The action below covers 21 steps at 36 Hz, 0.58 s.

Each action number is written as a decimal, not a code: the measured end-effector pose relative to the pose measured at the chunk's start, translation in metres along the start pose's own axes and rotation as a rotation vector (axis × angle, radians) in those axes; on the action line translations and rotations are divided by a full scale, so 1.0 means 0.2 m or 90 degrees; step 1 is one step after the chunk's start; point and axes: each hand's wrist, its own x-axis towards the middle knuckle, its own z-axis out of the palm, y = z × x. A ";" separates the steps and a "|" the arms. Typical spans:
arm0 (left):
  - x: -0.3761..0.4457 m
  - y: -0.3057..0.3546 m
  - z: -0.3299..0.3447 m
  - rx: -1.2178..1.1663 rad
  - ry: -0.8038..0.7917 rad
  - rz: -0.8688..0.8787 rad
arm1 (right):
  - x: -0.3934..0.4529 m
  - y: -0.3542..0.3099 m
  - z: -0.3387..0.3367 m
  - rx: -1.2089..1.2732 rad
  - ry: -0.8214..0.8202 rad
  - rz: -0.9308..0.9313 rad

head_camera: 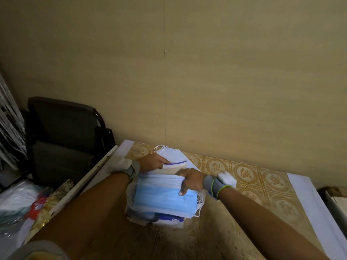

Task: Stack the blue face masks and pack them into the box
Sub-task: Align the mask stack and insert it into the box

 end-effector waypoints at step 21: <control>0.00 -0.01 0.06 0.107 0.079 0.068 | 0.17 -0.08 0.11 -0.033 -0.066 0.046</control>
